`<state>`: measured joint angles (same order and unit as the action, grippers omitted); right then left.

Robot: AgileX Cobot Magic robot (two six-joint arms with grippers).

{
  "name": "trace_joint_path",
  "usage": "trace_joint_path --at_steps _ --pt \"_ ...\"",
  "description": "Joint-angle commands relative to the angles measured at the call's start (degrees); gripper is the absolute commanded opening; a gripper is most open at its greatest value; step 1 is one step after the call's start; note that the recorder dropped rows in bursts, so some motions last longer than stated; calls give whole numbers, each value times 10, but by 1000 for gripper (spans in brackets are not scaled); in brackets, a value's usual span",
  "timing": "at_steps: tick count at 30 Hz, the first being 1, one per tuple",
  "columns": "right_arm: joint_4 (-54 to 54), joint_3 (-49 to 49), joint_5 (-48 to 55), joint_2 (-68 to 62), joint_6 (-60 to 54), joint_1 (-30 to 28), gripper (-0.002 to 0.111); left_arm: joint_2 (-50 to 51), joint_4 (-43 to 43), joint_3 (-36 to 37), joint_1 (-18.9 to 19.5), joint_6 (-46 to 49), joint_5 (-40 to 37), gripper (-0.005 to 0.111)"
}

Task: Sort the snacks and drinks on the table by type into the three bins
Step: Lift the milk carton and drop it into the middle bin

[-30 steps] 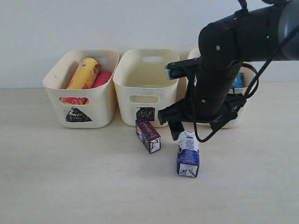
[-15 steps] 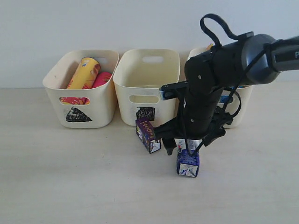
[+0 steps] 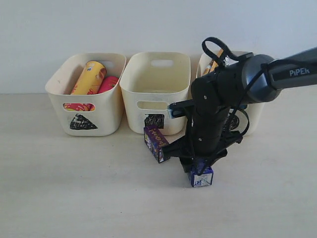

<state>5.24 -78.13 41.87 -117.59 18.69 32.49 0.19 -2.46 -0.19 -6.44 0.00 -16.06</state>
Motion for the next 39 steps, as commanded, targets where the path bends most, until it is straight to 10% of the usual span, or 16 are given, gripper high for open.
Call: trace_joint_path --at_steps 1,18,39 --pt "0 -3 10 2 -17 0 0 -2 5 2 1 -5 2 4" --pt "-5 -21 12 188 -132 0 0 -2 5 2 1 -5 1 4" --pt "46 -281 -139 4 -178 -8 0 -2 5 2 1 -5 1 4"
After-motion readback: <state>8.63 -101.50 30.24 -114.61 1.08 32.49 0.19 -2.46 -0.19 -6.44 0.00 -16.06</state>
